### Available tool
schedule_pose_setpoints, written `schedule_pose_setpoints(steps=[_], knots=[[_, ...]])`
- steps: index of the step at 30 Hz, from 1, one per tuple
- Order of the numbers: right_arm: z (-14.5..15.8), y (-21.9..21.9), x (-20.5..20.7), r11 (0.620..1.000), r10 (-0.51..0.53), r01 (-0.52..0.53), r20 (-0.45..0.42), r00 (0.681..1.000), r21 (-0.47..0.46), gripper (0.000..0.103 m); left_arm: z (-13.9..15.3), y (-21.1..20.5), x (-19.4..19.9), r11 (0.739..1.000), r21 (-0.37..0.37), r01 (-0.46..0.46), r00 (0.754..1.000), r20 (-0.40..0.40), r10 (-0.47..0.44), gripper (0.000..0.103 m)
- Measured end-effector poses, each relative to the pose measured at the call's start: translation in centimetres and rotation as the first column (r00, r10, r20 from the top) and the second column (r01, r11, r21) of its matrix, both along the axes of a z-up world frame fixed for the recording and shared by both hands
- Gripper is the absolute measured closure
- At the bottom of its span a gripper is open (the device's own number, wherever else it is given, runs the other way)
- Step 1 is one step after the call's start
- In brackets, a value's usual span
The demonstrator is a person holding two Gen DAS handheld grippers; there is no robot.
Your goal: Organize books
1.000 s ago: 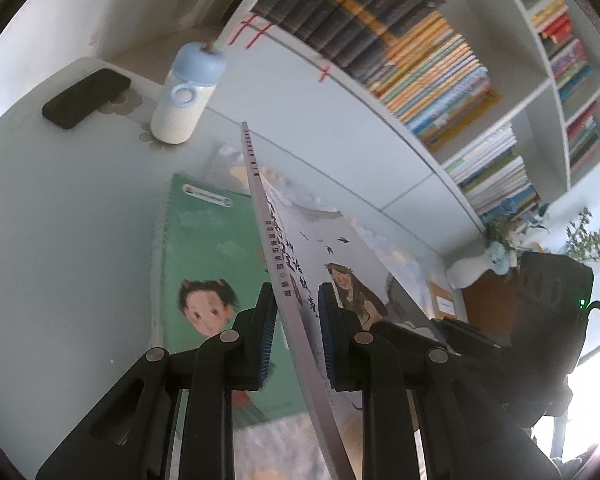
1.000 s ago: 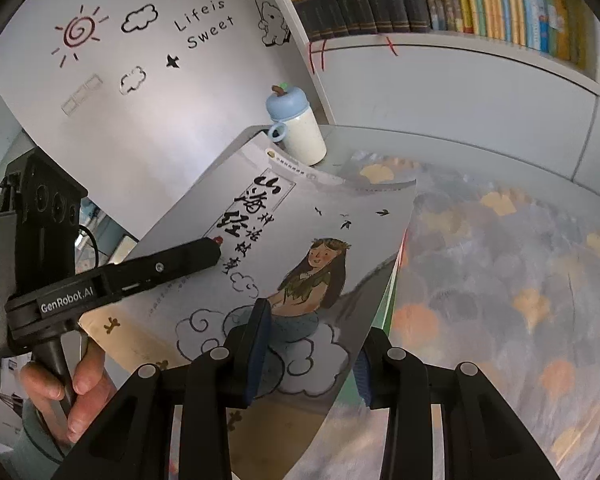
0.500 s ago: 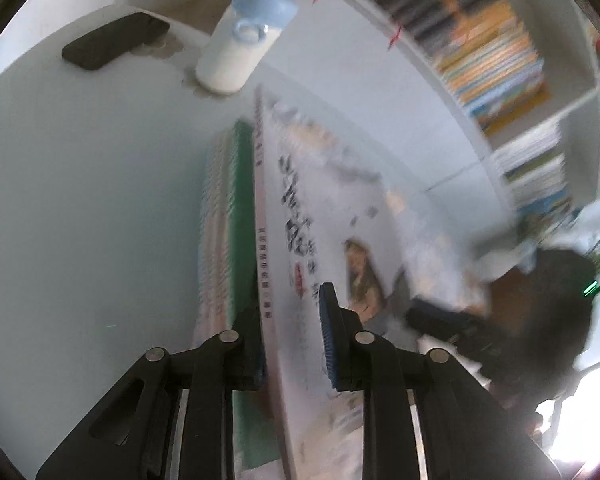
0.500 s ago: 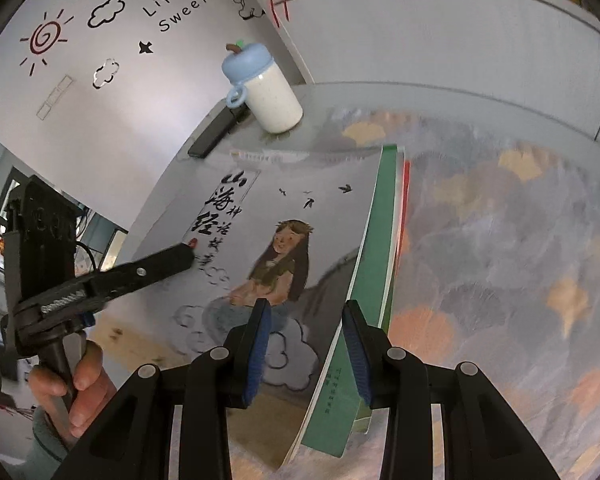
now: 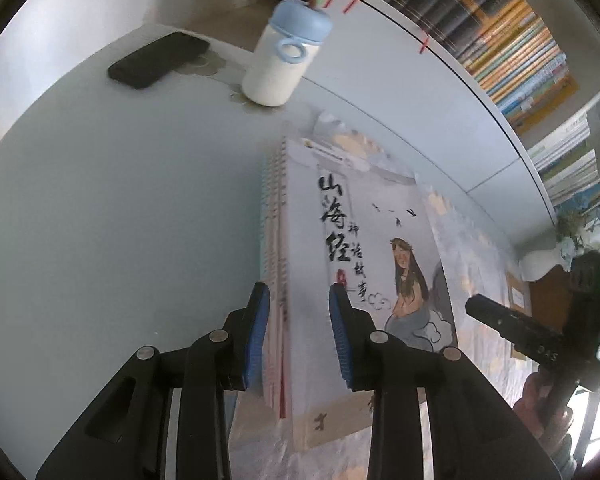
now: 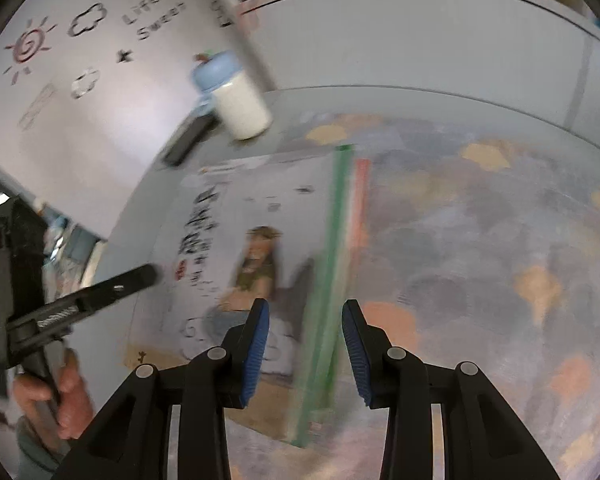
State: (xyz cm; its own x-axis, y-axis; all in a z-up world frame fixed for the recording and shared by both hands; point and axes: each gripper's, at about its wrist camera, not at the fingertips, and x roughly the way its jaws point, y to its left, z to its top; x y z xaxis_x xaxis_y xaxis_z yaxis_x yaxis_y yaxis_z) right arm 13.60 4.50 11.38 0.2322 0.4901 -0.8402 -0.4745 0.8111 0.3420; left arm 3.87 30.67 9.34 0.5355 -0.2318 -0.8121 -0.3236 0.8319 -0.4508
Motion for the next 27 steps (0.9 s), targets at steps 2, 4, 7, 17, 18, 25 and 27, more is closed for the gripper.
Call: schedule_pose_setpoints(steps=[2,4,7,17,18,25,27], knots=[[-0.7,-1.2,0.3,0.998,-0.058,0.057,-0.016,0.998,-0.04,0.066,-0.4,0.1,0.0,0.999,-0.042,-0.015,1.0,-0.005,0.014,0.075],[-2.0,-1.9,0.5,0.994,-0.086,0.082,-0.049,0.995,-0.077,0.066,-0.8,-0.2,0.3,0.998,-0.064,-0.021,1.0,-0.003,0.021,0.075],[-3.7,-2.2,0.6,0.99,-0.11,0.1,-0.106,0.988,-0.101,0.066,-1.3,-1.0,1.2,0.998,-0.054,-0.017,1.0,-0.019,0.016,0.075],[-3.9,-0.9,-0.8,0.993,-0.095,0.083,-0.16,0.982,-0.081,0.066,-1.8,-0.4,0.7,0.991,-0.096,-0.094,0.996,-0.013,0.093,0.075],[-4.1,-1.1,-0.9,0.994,-0.095,0.084,-0.171,0.981,-0.072,0.066,-1.8,-0.1,0.1,0.987,-0.11,-0.115,0.993,-0.014,0.115,0.075],[-3.0,-5.2,-3.1,0.992,-0.127,0.129,-0.188,0.974,-0.006,0.066,1.5,-0.9,-3.3,0.986,-0.138,-0.099,0.993,0.056,0.107,0.075],[-2.0,-6.5,-4.1,0.992,-0.125,0.127,-0.161,0.979,0.001,0.063,2.8,-1.9,-3.6,0.989,-0.126,-0.078,0.993,0.082,0.089,0.075]])
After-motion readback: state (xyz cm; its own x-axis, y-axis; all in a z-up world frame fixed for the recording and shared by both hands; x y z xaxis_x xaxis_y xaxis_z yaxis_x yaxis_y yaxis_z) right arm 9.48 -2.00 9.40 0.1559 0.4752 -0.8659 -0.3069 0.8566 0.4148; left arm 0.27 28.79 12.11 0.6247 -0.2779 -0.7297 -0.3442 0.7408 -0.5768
